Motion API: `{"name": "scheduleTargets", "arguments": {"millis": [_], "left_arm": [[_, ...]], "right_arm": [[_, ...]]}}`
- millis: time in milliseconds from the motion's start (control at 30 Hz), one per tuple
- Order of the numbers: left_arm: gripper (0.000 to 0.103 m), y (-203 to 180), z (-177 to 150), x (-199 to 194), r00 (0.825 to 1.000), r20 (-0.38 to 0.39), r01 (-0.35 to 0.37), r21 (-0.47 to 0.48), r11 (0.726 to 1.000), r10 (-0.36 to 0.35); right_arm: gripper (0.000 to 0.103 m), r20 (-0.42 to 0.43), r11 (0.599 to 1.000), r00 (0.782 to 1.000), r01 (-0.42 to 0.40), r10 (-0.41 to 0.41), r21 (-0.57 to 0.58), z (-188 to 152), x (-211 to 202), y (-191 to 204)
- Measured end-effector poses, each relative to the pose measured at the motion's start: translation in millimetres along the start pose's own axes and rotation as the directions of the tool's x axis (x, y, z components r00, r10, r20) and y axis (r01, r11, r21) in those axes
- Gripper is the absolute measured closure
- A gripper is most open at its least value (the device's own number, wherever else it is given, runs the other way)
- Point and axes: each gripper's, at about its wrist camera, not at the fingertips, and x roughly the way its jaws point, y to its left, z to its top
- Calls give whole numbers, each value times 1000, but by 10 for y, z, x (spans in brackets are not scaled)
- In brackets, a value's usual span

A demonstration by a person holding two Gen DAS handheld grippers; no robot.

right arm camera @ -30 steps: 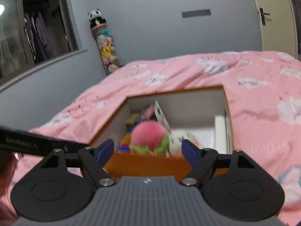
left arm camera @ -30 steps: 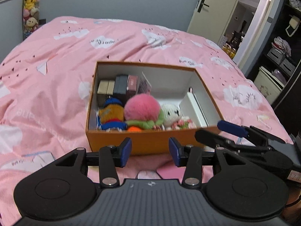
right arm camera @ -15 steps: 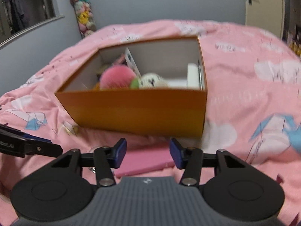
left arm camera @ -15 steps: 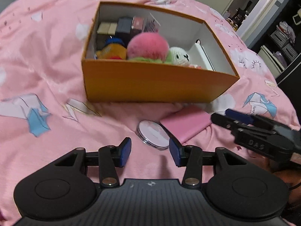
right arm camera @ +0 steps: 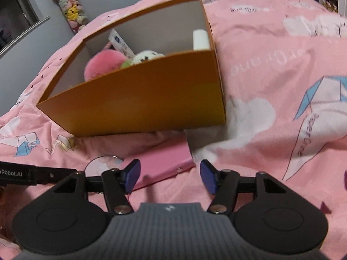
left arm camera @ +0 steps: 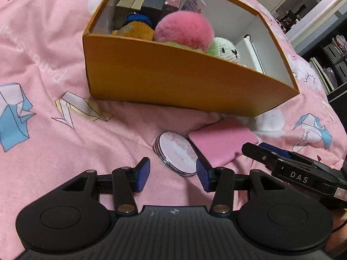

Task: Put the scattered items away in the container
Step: 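Grasp the round silver compact with left tool while right tool grasps the pink wallet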

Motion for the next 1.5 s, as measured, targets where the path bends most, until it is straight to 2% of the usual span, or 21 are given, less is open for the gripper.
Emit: {"name": "scheduleTargets", "arguments": {"millis": [267, 467, 533, 600, 700, 867, 1033, 1333, 1500], "left_arm": [[48, 121, 13, 200, 998, -44, 41, -45, 998, -43], [48, 192, 51, 340, 994, -61, 85, -93, 992, -91], [49, 203, 66, 373, 992, -64, 99, -103, 990, -106], [62, 214, 72, 389, 993, -60, 96, -114, 989, -104], [68, 217, 60, 363, 994, -45, 90, -114, 989, -96], [72, 186, 63, 291, 995, -8, 101, -101, 990, -102], [72, 119, 110, 278, 994, 9, 112, -82, 990, -111], [75, 144, 137, 432, 992, -20, 117, -130, 985, -121], [84, 120, 104, 361, 995, -4, 94, -113, 989, -95]], "right_arm": [[32, -57, 1000, 998, -19, 19, 7, -13, 168, -4], [32, -62, 999, 998, -33, 34, 22, -3, 243, -25], [33, -61, 999, 998, -35, 36, 15, 0, 253, -11], [41, -56, 999, 998, -36, 37, 11, 2, 250, 1], [49, -36, 999, 999, -33, 34, 14, 2, 208, 3], [56, -9, 999, 999, -32, 32, 10, 24, 144, 36], [55, -27, 998, 999, -44, 45, 50, 58, 201, 8], [51, -41, 994, 997, -57, 61, 95, 83, 317, -21], [60, -21, 991, 997, -68, 71, 113, 77, 267, -41]]}}
